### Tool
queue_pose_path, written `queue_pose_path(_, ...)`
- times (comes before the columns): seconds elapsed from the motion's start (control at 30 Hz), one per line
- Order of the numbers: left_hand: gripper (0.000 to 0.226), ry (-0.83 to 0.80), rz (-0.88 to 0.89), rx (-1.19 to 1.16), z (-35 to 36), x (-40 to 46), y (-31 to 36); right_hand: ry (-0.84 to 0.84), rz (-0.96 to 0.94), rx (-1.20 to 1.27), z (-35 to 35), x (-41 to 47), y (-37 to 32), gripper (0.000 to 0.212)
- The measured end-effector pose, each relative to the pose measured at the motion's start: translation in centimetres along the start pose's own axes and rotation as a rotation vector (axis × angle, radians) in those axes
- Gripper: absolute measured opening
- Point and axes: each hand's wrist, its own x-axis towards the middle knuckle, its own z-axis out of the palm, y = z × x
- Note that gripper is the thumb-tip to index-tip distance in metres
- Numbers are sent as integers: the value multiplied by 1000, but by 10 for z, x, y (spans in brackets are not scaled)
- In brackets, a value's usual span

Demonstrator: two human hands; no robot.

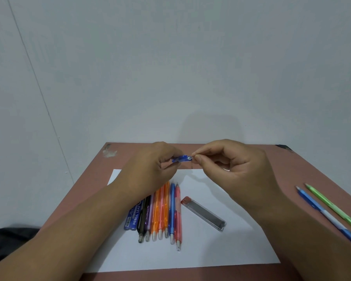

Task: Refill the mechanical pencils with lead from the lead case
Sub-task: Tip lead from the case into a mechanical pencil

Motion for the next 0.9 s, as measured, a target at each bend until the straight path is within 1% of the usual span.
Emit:
queue_pose_path(0.37, 18, -11, -17, -21, 1, 0, -2, -2, -6, -43, -2, 0, 2, 16)
queue_pose_path(0.7, 23, -1, -3, -57, 4, -1, -6, 41, -116, -182, -2, 1, 4, 14)
queue_pose_path(0.9, 22, -12, -6, -72, 4, -2, -6, 42, -95, -207, -1, 2, 5, 15)
